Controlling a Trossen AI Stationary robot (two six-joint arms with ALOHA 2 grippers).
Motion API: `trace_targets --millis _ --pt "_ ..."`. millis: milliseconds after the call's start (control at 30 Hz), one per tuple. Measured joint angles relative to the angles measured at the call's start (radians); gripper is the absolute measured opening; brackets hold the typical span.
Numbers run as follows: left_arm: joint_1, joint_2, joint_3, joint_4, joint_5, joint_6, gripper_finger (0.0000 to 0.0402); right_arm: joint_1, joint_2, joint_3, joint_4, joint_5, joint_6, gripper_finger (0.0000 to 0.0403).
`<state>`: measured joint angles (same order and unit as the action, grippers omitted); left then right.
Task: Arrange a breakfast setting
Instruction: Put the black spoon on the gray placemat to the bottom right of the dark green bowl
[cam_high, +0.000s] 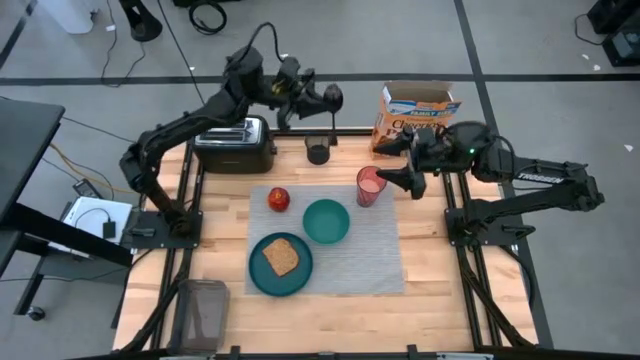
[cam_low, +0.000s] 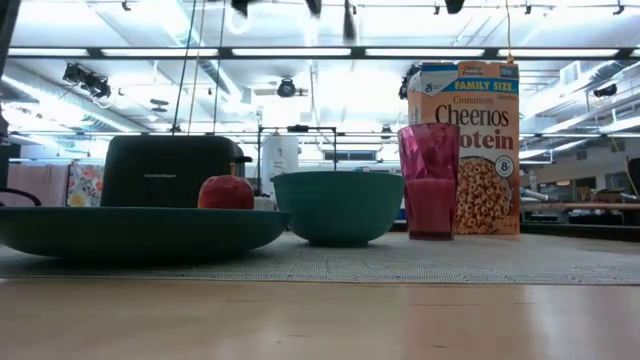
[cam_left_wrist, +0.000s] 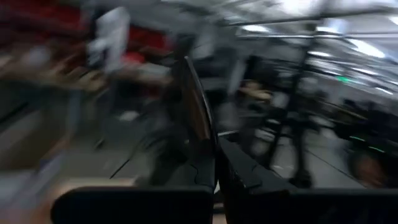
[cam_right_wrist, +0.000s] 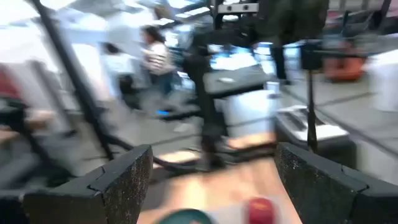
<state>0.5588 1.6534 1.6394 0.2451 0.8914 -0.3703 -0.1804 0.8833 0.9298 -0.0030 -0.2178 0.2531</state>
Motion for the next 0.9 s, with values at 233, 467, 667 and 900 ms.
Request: trace_targets --millis 233,467,667,900 --pt "-0.197 -0.019 0.0 0.251 0.079 0.047 0.0012 -0.06 0.0 0.0 0.026 -0.3 0.136 0.0341" --pt "-0.362 -0.018 0.0 0.258 0.033 0.457 0.0012 -0.034 0.015 0.0 -0.049 -0.379 0.287 0.033" --pt "-0.455 -0.018 0.0 0.228 0.029 0.731 0.0012 0.015 0.014 0.0 -0.056 -0.428 0.571 0.0325" --pt "-0.524 -0.018 0.0 0.13 0.029 0.93 0.0011 0.075 0.013 0.0 0.196 -0.426 1.003 0.0324"
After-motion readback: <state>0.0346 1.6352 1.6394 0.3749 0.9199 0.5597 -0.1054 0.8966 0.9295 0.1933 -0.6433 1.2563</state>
